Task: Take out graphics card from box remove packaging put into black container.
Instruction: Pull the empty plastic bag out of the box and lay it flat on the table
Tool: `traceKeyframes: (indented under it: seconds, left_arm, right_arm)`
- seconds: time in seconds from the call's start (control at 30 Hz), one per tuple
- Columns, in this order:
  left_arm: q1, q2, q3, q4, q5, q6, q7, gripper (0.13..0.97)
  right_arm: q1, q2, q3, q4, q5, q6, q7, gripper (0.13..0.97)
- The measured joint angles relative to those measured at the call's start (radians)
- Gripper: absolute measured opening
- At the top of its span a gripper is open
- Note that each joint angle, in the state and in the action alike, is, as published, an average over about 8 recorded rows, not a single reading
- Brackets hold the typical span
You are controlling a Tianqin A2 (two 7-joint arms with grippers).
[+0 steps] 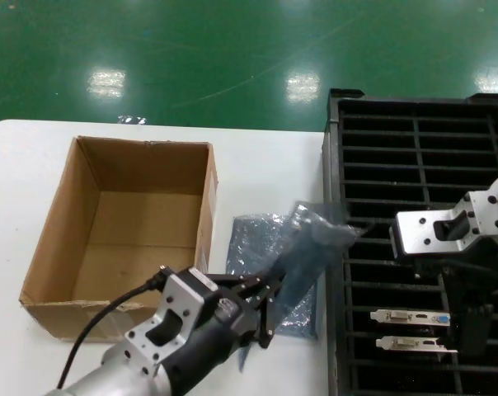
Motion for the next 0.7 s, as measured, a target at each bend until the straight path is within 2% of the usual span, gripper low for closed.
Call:
traceKeyframes:
  seconds: [0.13, 0.23, 0.33, 0.47, 0.7]
  left_arm:
    - [0.003, 0.044, 0.014, 0.038, 0.098, -0.064, -0.183, 0.138]
    - [-0.007, 0.058, 0.027, 0.077, 0.177, -0.12, -0.308, 0.138]
    - [-0.022, 0.064, 0.036, 0.123, 0.233, -0.172, -0.393, 0.138]
    - [-0.051, 0.067, 0.049, 0.196, 0.254, -0.24, -0.435, 0.138]
    - [-0.109, 0.068, 0.074, 0.315, 0.222, -0.328, -0.408, 0.138]
  right_arm:
    - [0.0, 0.0, 0.0, 0.0, 0.0, 0.0, 0.0, 0.959]
    - [0.0, 0.0, 0.0, 0.0, 0.0, 0.0, 0.0, 0.964]
    - [0.0, 0.0, 0.0, 0.0, 0.0, 0.0, 0.0, 0.966]
    - [0.0, 0.0, 0.0, 0.0, 0.0, 0.0, 0.0, 0.966]
    - [0.0, 0.0, 0.0, 0.0, 0.0, 0.0, 0.0, 0.966]
